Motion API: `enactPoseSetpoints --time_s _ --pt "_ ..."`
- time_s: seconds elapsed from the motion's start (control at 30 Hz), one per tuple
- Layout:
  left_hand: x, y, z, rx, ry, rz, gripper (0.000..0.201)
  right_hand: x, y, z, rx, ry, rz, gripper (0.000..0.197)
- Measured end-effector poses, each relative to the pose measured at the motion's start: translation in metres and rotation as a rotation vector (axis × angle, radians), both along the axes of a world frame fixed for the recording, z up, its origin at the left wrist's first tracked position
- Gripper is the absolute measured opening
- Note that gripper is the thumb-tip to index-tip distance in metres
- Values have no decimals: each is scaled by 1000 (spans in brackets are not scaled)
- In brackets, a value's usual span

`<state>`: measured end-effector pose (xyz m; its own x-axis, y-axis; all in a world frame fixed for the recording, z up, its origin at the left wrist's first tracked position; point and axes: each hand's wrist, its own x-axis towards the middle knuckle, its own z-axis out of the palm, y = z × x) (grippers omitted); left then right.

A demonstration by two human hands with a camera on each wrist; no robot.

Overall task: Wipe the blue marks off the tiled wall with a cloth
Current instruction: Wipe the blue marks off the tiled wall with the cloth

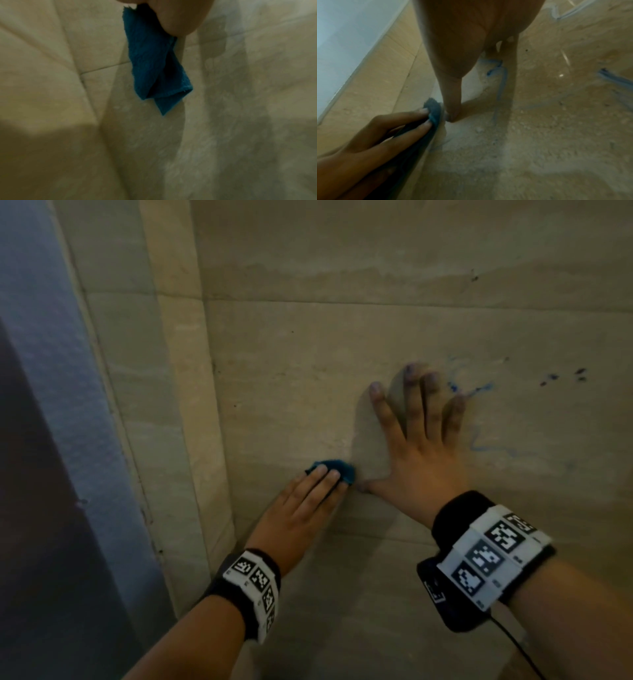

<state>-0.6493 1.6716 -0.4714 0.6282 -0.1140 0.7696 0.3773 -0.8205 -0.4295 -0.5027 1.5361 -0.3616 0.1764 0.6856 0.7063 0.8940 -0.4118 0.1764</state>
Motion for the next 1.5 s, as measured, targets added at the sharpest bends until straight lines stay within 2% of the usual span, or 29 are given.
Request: enactPoseSetpoints --time_s 0.1,0.2,0.3,0.37,0.5,0.63,0.73,0.83,0.97,1.07,1.13,1.17,1.23,1.27,1.33,1.4,1.5 --pt "-8 4 -10 -5 85 62 75 -1 -2 2 -24 8 -13 139" --pt "-20 8 -10 -17 90 95 81 -3 -3 3 -48 19 -32 143" --pt "-34 4 8 -239 13 192 111 -2 -2 3 -48 23 -31 144" --pt "-34 1 23 -328 -69 258 119 -2 -2 2 -42 28 -28 144" --pt "-18 1 33 -258 -77 193 109 -3 -2 3 -40 19 -38 144" --pt "-2 -3 18 -176 -40 90 82 -3 -2 3 -29 7 -30 145" --pt "4 -6 4 -115 -27 57 81 -2 -2 2 -10 -12 -24 143" --pt "6 -7 -13 -59 -10 17 71 0 -1 1 13 -34 -4 137" --pt "-1 -6 -34 25 96 38 64 0 -1 1 4 -41 -13 142" --pt "-8 -9 -31 46 120 67 60 0 -2 2 -3 -28 -9 143" --pt "-11 -10 -22 22 57 49 57 -1 -2 3 -19 -21 -14 142" --pt "-12 -10 -16 -19 15 62 65 -1 -2 3 -28 -18 -18 142" --pt "-14 -10 1 -168 -71 147 97 -2 -3 3 -40 -15 -23 142" --pt "-13 -11 10 -227 -131 185 103 -3 -3 3 -42 -17 -24 142" --pt "-9 -13 23 -270 -225 245 103 -3 -3 3 -37 -22 -23 143" --pt "-2 -14 28 -261 -268 289 95 -2 -2 2 -26 -21 -14 143" --pt "6 -19 22 -232 -234 257 84 -2 -2 2 -29 -19 -14 143"
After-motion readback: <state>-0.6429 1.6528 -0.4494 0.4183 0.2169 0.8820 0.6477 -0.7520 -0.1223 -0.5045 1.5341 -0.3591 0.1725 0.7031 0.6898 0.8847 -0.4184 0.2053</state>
